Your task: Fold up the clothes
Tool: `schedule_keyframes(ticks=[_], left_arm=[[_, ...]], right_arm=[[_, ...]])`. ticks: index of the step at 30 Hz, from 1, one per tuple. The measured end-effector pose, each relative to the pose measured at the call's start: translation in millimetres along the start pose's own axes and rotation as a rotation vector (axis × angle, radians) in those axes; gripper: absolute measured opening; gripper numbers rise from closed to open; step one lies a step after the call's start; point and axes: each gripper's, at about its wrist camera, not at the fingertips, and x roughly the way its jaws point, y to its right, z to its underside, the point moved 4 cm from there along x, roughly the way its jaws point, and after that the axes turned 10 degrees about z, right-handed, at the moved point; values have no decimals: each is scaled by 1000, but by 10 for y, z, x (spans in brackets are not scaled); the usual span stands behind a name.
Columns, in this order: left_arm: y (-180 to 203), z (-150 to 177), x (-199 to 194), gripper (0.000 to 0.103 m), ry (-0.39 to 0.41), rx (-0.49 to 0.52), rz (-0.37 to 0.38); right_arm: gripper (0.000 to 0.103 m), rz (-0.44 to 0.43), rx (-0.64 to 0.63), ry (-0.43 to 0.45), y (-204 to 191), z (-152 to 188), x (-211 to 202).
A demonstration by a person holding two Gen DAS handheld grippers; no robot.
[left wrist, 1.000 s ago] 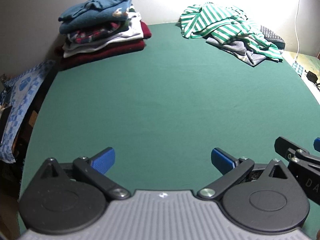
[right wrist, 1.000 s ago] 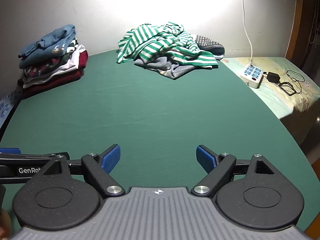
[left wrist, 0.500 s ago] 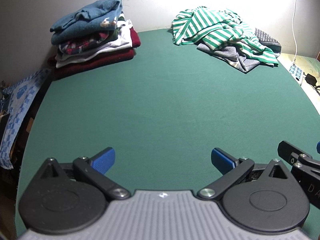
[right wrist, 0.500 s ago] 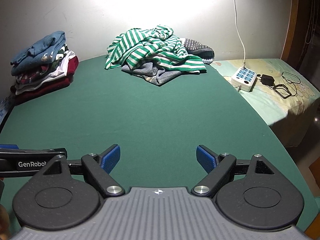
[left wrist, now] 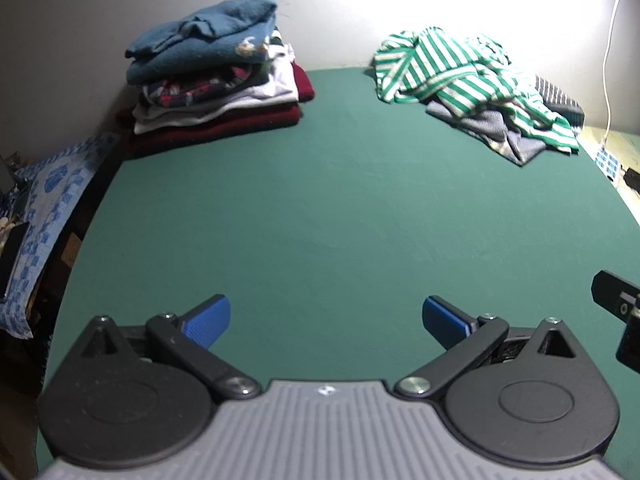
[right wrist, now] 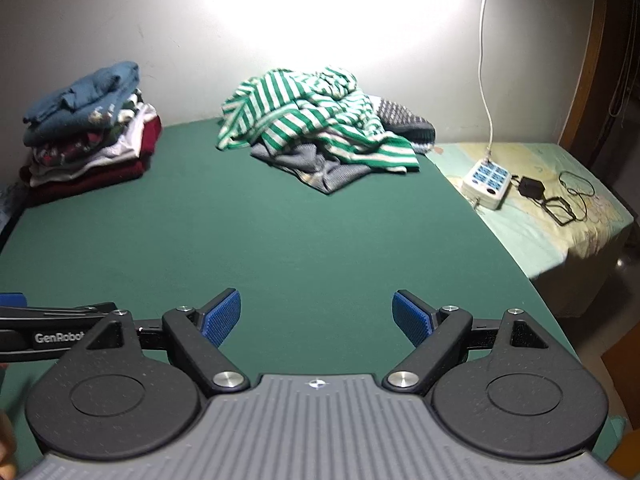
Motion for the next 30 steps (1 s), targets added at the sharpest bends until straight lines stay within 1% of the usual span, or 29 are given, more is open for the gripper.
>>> schedule_keyframes(ticks=[3,8,10,12,17,20,23,26,30], left_arm=[[-76,-56,-27,102,7,9,18],[-183,-101,-40,102,4,23,60],[-229,-108,-45,102,12,21,63],[-257,-102,-38,102,15,22,67],[-254,-75,34,102,19,42,61],[-206,-56,129,102,-12,66,74],[-156,-75,204,102,-34,77,72],[-106,-103,219,102,-31,66,71],[-18,-151,258,102,-33,59,51]], right_arm=[[85,0,2,15,-108,6,-86],[85,28,16,28,-220,49,-182],[82,41,28,32,-251,70,-218],[75,48,43,29,-262,97,-240],[74,81,62,25,-238,194,-253],[74,89,69,17,-212,197,-216],[74,73,72,11,-180,179,-169],[72,42,72,9,-162,165,-127],[71,10,59,11,-154,191,-40]])
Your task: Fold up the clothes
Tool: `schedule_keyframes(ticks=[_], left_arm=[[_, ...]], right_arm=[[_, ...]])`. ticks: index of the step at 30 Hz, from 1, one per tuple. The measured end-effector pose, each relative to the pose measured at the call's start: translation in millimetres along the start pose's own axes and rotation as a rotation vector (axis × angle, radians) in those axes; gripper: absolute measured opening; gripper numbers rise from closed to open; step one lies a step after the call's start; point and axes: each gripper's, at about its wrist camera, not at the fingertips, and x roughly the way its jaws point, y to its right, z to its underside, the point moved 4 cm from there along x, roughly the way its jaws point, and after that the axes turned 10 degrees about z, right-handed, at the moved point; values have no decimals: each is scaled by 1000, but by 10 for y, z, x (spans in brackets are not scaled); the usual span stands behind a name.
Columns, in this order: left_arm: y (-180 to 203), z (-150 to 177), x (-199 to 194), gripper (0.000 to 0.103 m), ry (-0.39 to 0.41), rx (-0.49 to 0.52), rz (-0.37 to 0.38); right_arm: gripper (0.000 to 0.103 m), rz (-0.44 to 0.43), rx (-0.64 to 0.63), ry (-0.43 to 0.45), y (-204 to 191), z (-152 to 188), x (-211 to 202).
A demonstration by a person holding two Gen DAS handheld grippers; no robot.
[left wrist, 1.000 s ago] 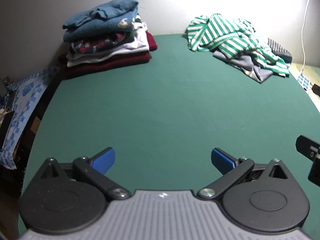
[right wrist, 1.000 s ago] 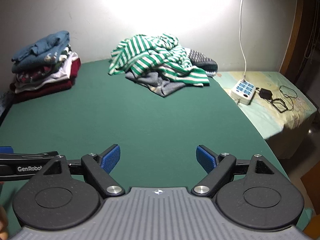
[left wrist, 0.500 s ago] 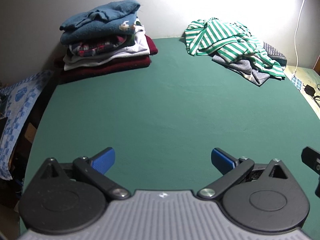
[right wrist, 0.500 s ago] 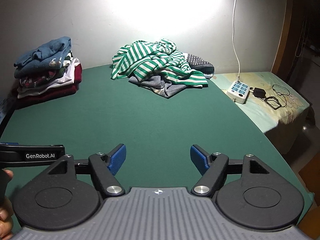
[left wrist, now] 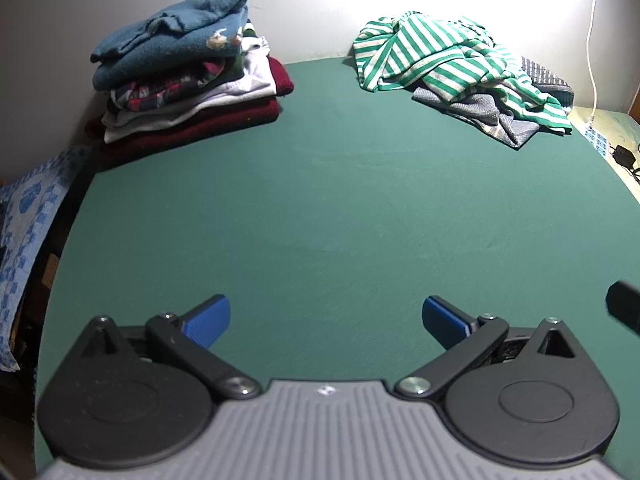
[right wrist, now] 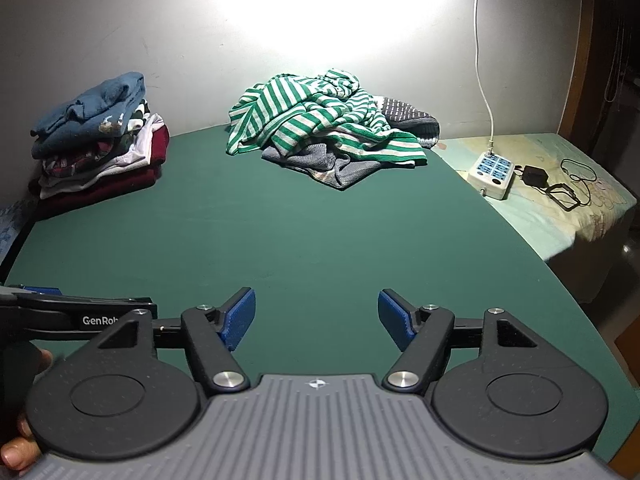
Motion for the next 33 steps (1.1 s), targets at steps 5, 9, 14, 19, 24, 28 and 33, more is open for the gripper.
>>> schedule_keyframes(ticks=[5,9,14,19,24,28,33], left_arm=[[67,-24,47,102,-3,-25,-20],[93,-33,73,102,-5,-46,-30],[128,-38,97,102,-7,-59,-40],[171,-31,144,102,-18,-63,-39],[228,-26,214,102,-39,-56,-34],[285,-36,244,102,-44,-49,-26],[361,-48,280,102,-46,-37,-17]], right_arm=[[71,-13,-11,4,48,-23,119],[71,-25,-18,2,86,-77,199],[72,-44,-20,-11,123,-98,283],[72,-56,-21,-23,156,-106,339],[73,-61,-7,-38,216,-124,390],[73,-57,2,-42,267,-113,415],[72,-56,7,-44,310,-100,455]])
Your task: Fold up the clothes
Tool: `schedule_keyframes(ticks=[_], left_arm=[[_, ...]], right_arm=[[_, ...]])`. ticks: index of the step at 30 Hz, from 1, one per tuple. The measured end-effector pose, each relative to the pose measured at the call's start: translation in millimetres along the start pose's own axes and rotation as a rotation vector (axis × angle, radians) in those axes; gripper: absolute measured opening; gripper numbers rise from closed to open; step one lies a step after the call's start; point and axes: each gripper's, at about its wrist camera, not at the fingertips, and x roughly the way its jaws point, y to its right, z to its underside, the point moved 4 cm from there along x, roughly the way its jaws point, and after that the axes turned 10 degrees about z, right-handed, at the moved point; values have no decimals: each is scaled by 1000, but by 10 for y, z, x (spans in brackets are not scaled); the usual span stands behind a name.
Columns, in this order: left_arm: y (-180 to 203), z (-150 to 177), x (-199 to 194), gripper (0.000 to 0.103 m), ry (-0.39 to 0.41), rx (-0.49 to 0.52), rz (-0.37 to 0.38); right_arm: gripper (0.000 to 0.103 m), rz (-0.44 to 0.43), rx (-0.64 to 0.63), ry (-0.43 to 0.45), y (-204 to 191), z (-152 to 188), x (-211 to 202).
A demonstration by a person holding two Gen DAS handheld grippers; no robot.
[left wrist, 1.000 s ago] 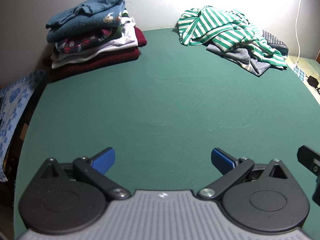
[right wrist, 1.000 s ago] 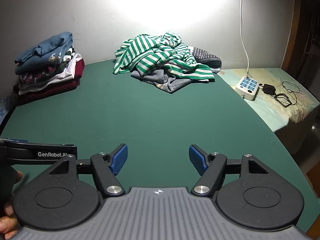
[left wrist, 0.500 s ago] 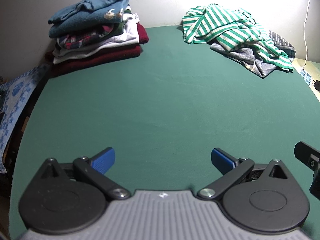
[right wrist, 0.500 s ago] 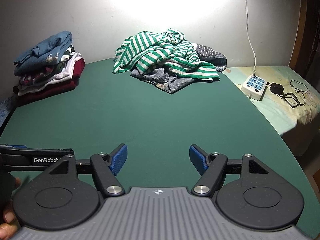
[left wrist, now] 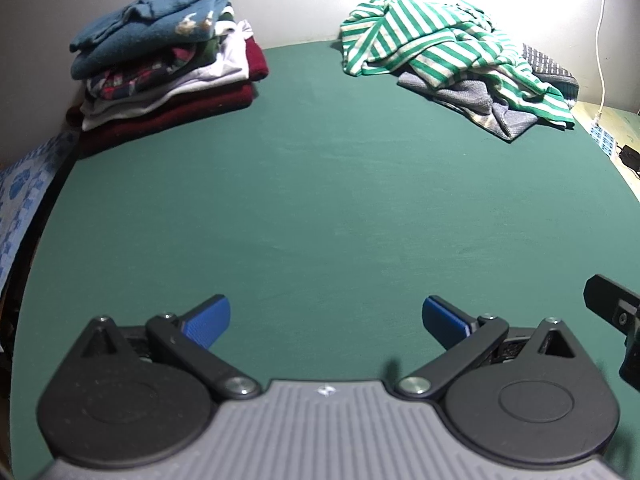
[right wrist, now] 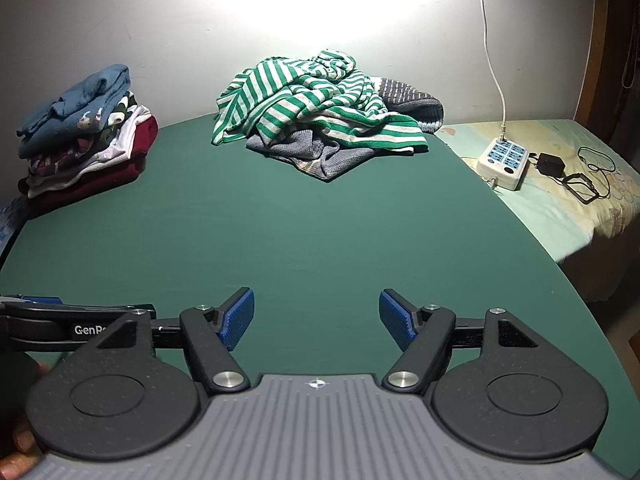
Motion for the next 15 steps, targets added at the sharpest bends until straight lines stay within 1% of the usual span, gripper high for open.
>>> schedule_keyframes(ticks=[9,11,15], left_arm=[[33,-5,120,102,-15,-8,-2],[22,-25,170,102,-26,-9,-4],[44,-143,217,102,-15,9,-25]], right_arm=[[72,1,-13,-12,34,-15,145],[72,-7,-13,-13,41,-68,189],[72,-13,-19,4,67,-214,275]])
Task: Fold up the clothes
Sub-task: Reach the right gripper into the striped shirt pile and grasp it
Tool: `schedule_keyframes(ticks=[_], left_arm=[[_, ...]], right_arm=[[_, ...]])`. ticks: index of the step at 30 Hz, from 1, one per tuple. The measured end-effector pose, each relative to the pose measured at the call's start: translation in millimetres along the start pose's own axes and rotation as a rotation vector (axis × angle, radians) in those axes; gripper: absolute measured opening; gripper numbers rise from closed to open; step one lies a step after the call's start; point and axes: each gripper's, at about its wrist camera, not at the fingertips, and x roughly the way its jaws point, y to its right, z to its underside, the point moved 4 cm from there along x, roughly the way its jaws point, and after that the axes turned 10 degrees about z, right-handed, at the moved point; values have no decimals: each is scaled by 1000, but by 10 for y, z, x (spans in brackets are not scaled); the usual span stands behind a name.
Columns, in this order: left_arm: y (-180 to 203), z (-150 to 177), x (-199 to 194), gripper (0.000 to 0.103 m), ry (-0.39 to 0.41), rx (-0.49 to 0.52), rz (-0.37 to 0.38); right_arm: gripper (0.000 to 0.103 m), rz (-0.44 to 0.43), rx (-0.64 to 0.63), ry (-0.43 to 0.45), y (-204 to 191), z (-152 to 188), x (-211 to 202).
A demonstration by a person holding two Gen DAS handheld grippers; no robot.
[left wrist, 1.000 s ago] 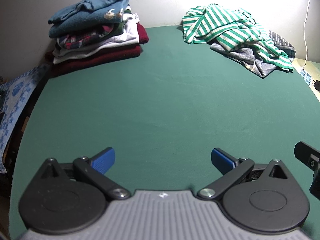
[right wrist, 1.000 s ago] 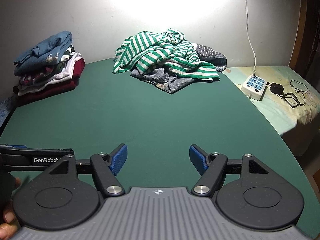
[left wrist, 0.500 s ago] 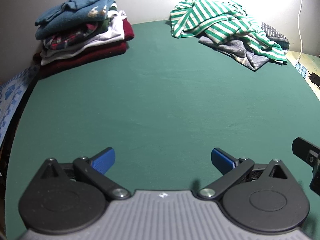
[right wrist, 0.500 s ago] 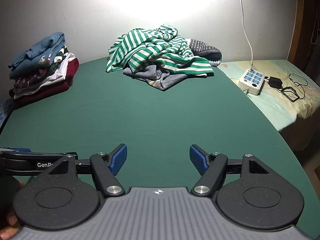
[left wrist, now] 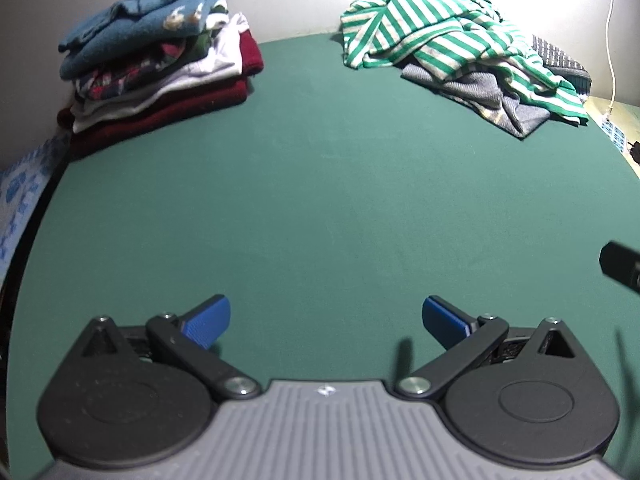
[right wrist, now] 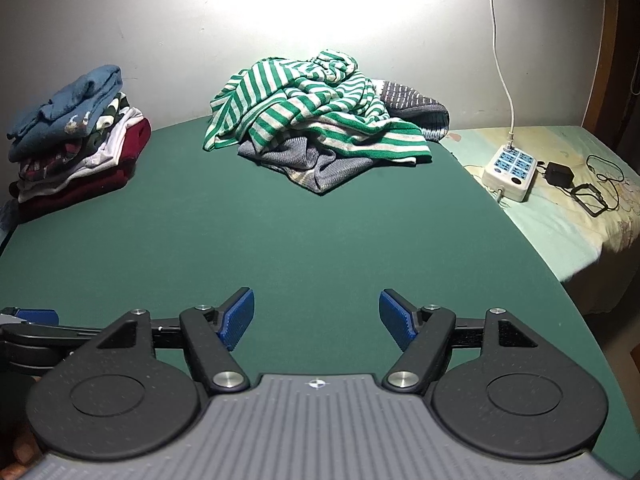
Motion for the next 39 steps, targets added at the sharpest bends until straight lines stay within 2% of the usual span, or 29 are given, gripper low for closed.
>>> schedule_keyframes(ticks=[8,10,12,15,17,20,25,27,29,34,37,39], left_arm=[[191,-480,23,102,42,104,8],[220,-640,9,102,57,128,4],[231,-797,21,102,63,149,2],[236,-1012,52,102,65,182,-5],[230,-1156,75,102,61,200,-14],[199,-1414,92,102,60,222,-29],[94,-1878,94,102,66,209,-43],[87,-2027,130,102,60,224,-46],[81,-2138,183,102,62,233,-55],[75,-2196,316,102,70,200,-54],[119,-2137,436,102,54,214,-43],[145,-2108,519,102,45,229,-44]], right_arm=[[70,-18,-24,32,148,-526,277],[63,-37,-37,45,163,-725,356],[42,-56,-51,39,164,-910,462],[28,-65,-87,33,150,-1225,687],[24,-30,-114,42,150,-1414,850],[25,11,-115,41,152,-1683,1128],[32,57,-57,-11,186,-2159,1631],[36,74,-43,-7,158,-2325,1758],[46,89,-21,-10,112,-2458,1892],[46,76,8,-8,-50,-2490,2116],[47,66,-14,11,-155,-2500,2187],[53,81,-38,29,-212,-2512,2237]])
